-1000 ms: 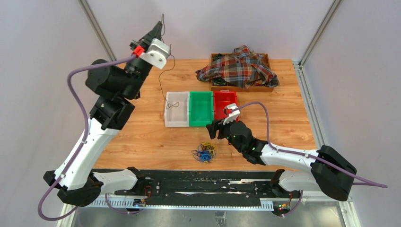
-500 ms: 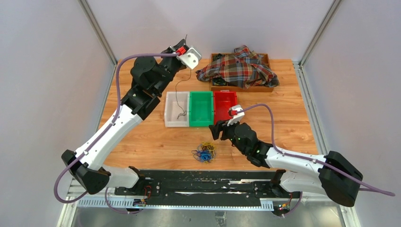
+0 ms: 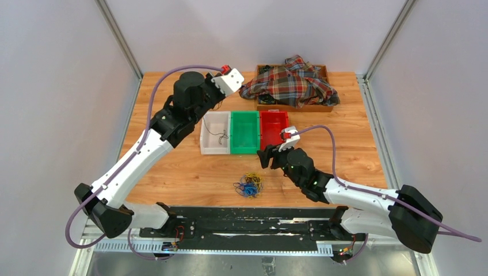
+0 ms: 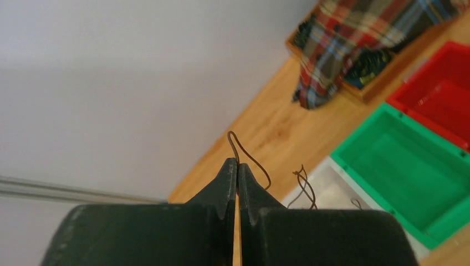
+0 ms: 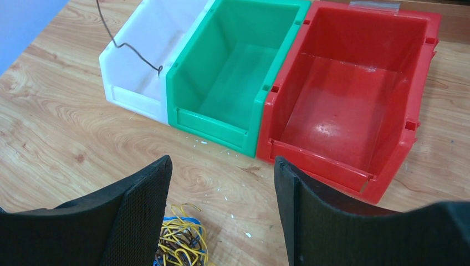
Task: Untangle the cables
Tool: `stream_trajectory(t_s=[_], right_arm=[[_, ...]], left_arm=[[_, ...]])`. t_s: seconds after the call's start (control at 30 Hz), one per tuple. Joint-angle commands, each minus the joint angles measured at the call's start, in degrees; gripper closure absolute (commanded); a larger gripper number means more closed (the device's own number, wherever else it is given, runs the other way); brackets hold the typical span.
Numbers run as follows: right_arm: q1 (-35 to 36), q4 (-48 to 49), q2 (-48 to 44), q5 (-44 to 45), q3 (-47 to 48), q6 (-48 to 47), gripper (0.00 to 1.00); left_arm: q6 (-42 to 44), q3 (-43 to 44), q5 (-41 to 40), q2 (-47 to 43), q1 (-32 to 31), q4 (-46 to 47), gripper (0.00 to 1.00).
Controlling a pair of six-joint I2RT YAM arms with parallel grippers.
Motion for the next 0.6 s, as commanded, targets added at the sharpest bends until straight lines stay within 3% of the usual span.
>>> stream_trajectory(t_s=[0.0, 0.37, 0.57], right_arm=[[-1.13, -0.84, 0.43, 0.67, 0.12, 0.85, 0.33], [-1.44, -1.86, 0.92, 1.06, 0.33, 1.22, 0.33], [-2.07, -2.04, 0.66, 0.99, -0.15, 1.51, 0.33]], left_arm=[[-5.4, -3.9, -0.96, -1.77, 0.41, -7.51, 0.99], [-8.91, -4.51, -0.62, 5.44, 1.29, -7.88, 1.0], [-3.16, -2.98, -1.84, 9.49, 3.73, 0.7, 1.0]])
